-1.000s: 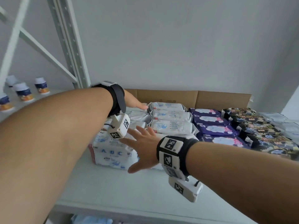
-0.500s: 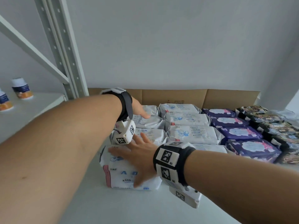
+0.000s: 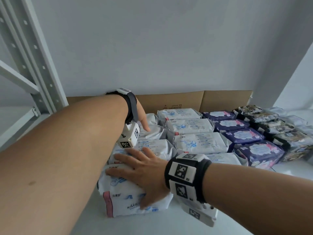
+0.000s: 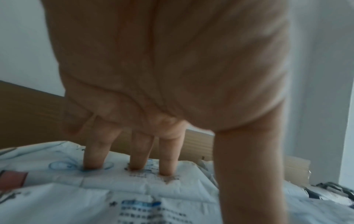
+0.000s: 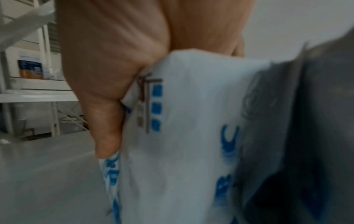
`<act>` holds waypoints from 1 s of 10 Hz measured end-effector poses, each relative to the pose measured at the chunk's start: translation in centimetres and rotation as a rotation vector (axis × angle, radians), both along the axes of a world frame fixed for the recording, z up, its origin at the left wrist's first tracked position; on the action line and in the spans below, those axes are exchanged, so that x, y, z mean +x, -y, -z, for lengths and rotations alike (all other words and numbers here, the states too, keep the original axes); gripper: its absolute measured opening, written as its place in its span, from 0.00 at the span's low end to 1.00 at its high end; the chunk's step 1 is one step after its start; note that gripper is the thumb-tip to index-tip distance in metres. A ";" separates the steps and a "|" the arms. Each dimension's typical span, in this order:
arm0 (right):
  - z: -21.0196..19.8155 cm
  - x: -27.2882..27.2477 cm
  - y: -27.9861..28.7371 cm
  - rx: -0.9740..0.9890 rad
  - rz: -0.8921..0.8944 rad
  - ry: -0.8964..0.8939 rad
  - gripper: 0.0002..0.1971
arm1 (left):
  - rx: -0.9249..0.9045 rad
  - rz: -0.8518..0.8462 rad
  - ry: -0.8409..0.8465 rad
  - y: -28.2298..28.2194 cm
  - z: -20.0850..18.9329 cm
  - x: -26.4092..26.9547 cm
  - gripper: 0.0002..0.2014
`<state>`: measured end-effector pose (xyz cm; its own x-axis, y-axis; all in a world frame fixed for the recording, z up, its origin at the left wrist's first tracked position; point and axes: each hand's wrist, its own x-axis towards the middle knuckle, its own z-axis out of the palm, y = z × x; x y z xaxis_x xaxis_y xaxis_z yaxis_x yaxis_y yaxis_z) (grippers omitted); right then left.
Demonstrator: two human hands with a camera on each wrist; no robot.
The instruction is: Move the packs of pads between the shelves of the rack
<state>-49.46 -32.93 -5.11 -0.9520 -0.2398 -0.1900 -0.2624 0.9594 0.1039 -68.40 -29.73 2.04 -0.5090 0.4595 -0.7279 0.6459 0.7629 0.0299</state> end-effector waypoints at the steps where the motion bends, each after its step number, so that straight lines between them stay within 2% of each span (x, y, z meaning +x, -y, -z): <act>1: -0.2 -0.5 -0.2 0.022 0.016 0.002 0.59 | 0.002 0.006 0.000 -0.3 0.2 -0.2 0.45; 2: 0.0 -0.6 -0.1 0.026 0.017 0.009 0.59 | 0.001 0.035 0.003 -0.1 0.5 -0.5 0.48; 4: -0.1 -0.4 0.0 0.026 0.008 0.016 0.58 | 0.013 0.019 0.047 -0.1 0.6 -0.8 0.47; 6: -0.5 0.6 -0.2 -0.047 0.009 -0.022 0.58 | 0.043 -0.017 -0.003 0.3 0.7 0.6 0.48; 7: -0.9 2.2 -0.9 -0.066 -0.007 -0.004 0.56 | 0.072 -0.012 -0.033 0.6 0.3 1.5 0.46; 8: -1.7 4.5 -1.6 -0.060 -0.047 0.016 0.53 | 0.089 0.063 -0.116 0.9 -0.7 3.0 0.44; 9: -2.7 7.4 -2.3 -0.096 -0.054 0.063 0.48 | 0.187 0.152 -0.230 1.7 -2.4 5.2 0.43; 10: -4.6 10.9 -3.2 -0.134 -0.088 0.122 0.41 | 0.410 0.193 -0.183 2.9 -2.7 7.1 0.40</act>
